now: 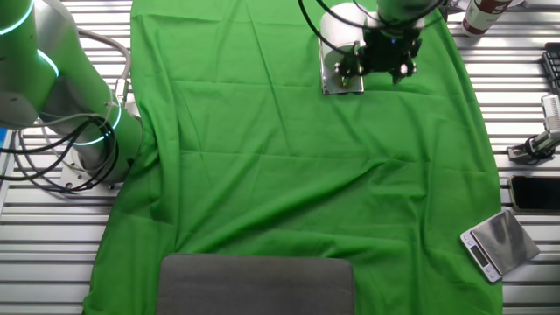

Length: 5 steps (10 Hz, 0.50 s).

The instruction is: Put the toilet paper on its holder

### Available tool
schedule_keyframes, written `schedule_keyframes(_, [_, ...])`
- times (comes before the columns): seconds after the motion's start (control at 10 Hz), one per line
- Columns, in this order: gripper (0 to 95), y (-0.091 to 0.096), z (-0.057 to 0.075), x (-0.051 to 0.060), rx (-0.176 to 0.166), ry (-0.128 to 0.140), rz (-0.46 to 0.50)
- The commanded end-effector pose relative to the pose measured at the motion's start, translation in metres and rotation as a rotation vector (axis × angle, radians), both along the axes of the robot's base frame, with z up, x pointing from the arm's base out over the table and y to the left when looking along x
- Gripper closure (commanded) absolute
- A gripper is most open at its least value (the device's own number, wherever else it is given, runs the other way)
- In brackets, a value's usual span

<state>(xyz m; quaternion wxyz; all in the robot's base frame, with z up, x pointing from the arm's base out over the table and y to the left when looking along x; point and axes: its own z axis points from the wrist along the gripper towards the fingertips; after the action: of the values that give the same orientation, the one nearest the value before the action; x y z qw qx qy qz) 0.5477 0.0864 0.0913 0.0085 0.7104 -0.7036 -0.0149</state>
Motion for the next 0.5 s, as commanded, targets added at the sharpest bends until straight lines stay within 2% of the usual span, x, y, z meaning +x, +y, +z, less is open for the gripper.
schedule_keyframes(0.1, [0.0, -0.042, -0.010, 0.009, 0.029, -0.018, 0.112])
schedule_keyframes(0.3, [0.0, -0.069, -0.011, 0.018, 0.032, -0.021, 0.157])
schedule_keyframes(0.5, [0.0, -0.089, -0.012, 0.025, 0.030, -0.024, 0.193])
